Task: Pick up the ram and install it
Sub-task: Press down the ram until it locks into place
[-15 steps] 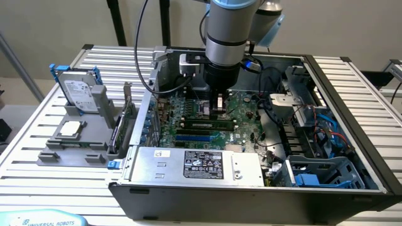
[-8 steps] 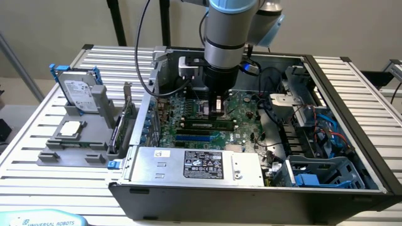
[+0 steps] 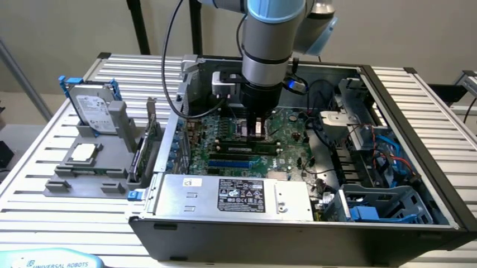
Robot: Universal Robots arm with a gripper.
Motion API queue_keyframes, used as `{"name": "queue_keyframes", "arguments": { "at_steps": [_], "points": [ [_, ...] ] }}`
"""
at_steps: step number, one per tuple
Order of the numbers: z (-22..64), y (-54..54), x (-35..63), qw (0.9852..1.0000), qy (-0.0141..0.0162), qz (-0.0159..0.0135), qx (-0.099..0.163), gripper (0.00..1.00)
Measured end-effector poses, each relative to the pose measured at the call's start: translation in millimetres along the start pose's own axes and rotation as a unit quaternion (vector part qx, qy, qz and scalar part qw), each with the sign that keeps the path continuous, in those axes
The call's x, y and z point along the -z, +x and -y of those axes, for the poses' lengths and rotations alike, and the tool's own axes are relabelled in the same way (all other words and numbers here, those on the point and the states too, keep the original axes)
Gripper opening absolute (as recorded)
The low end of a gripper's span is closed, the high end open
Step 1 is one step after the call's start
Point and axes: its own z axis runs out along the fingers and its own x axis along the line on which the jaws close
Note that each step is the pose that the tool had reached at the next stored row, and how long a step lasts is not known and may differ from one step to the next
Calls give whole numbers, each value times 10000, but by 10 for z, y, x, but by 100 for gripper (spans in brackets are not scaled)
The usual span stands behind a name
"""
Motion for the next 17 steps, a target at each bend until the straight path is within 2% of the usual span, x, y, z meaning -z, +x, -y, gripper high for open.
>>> {"name": "queue_keyframes", "arguments": {
  "at_steps": [3,6,8,10,17],
  "points": [
    [1,-2,-13,10000,-3,4,-13,11],
    [-1,-4,35,10000,-11,19,-33,11],
    [-2,0,84,10000,-18,5,-45,11],
    [-2,0,114,10000,-18,6,-58,11],
    [-2,1,121,10000,-19,5,-68,11]
  ]
}}
